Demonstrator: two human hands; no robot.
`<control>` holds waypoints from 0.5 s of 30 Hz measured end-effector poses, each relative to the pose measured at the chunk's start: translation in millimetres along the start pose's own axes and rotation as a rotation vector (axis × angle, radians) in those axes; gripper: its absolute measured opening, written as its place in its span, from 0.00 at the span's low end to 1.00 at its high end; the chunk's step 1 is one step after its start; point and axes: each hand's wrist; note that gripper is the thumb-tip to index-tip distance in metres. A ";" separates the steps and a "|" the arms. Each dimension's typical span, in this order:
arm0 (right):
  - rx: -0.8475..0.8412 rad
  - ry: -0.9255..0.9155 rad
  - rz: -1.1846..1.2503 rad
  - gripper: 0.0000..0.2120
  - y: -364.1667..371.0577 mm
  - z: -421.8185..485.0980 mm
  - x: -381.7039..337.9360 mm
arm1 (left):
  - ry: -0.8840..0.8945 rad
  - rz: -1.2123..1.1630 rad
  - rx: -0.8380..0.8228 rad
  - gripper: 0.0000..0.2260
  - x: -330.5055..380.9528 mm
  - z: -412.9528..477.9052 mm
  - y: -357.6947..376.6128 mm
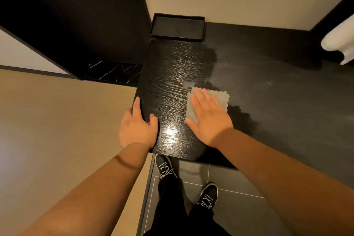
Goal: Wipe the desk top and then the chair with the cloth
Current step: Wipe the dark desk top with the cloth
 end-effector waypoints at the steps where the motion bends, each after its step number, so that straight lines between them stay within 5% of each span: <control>1: -0.002 -0.048 -0.013 0.39 2.9 -12.0 -2.8 | -0.005 0.000 -0.003 0.33 0.4 -0.2 -0.3; 7: -0.068 -0.180 0.027 0.41 -1.8 -3.9 19.8 | -0.010 -0.008 -0.019 0.33 -0.3 0.3 -1.5; 15: -0.017 0.087 0.040 0.39 -7.4 30.4 4.6 | -0.005 -0.021 -0.026 0.33 -1.5 -1.3 -2.4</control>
Point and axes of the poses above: each hand's wrist, its own z-axis towards the middle knuckle, its own y-axis out of the palm, x = y × z, and after that the axes turned 5 degrees about x, right-handed
